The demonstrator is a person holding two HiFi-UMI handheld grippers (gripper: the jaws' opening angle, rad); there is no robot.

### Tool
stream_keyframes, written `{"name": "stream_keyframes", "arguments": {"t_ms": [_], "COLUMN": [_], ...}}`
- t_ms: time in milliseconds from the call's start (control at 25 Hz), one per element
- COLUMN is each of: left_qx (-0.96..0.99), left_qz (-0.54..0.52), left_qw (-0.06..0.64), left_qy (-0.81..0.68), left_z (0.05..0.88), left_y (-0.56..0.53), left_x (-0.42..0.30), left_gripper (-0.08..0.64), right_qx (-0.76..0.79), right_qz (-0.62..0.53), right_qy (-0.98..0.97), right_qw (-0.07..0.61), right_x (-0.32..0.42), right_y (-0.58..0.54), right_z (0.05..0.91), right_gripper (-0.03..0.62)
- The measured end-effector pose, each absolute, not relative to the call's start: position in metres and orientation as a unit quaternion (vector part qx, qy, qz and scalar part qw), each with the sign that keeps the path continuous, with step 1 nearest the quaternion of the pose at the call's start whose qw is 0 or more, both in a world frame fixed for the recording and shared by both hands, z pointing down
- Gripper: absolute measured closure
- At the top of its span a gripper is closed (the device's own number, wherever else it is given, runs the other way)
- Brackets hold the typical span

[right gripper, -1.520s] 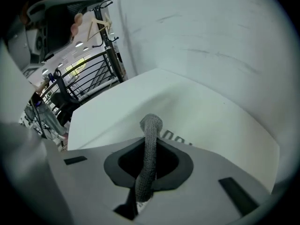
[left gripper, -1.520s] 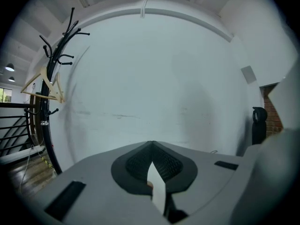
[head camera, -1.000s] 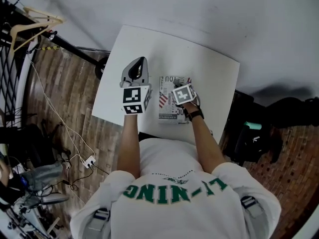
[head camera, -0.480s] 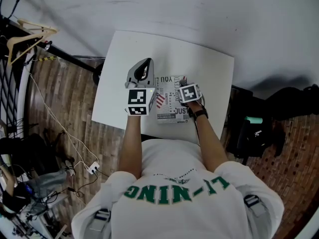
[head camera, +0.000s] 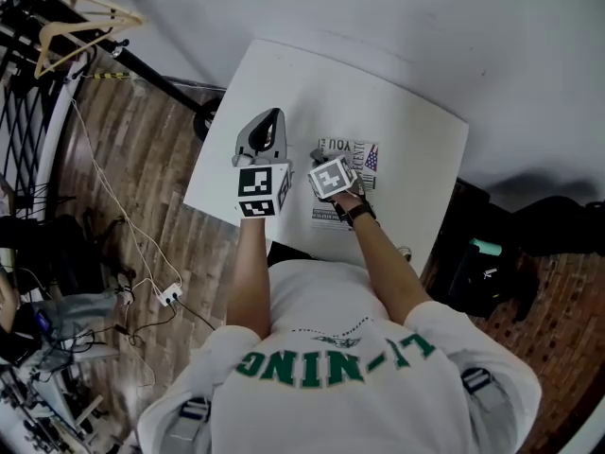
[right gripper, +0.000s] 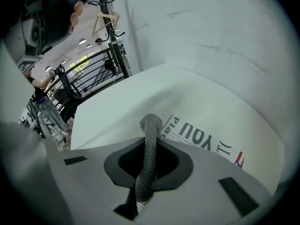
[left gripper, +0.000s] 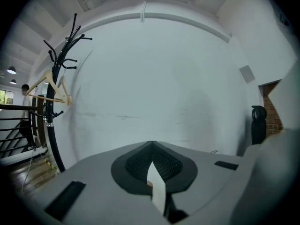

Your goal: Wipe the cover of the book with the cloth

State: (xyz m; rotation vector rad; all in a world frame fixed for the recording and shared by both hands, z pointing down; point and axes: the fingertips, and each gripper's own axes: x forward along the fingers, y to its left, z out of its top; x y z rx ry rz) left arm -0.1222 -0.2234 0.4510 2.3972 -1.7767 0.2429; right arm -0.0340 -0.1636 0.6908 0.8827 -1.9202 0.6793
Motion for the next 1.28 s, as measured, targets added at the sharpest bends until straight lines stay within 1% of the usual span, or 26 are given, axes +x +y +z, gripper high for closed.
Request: {"name": "stream_keyframes", "arguments": {"t_ms": [120,240,560,760,960,1120,1280], "left_qx": [0.797,0.804,0.84,0.851,0.842,0.826,0.812], "left_qz": [0.078,0.077,0.071,0.071,0.072,0.072,0.075], "left_qw": [0.078,0.076,0.064,0.06,0.064,0.072,0.076], "left_qy": [-0.594,-0.585,-0.535,-0.517,-0.531,-0.555,-0.573], "left_z": [0.451,0.45,0.44,0.438,0.442,0.446,0.451], "left_y": [-0.223,-0.226,-0.237,-0.238,-0.238,-0.235,-0.231], "left_x": [-0.125,-0.113,-0.051,-0.03,-0.044,-0.072,-0.093], "left_gripper": [0.554,0.554,0.554,0.554,0.554,0.554,0.554], "right_qx": [0.366,0.379,0.474,0.502,0.49,0.439,0.368], "right_qz": [0.282,0.289,0.311,0.327,0.316,0.304,0.299], "right_qy": [-0.77,-0.762,-0.709,-0.69,-0.701,-0.736,-0.775], "right_qw": [0.44,0.439,0.418,0.406,0.411,0.415,0.419], "right_x": [-0.028,-0.007,0.108,0.138,0.124,0.062,-0.009], "right_y": [-0.165,-0.164,-0.164,-0.162,-0.165,-0.158,-0.146], "right_z": [0.693,0.694,0.689,0.689,0.695,0.683,0.689], "right_gripper": [0.558,0.557,0.557,0.557,0.557,0.557,0.557]}}
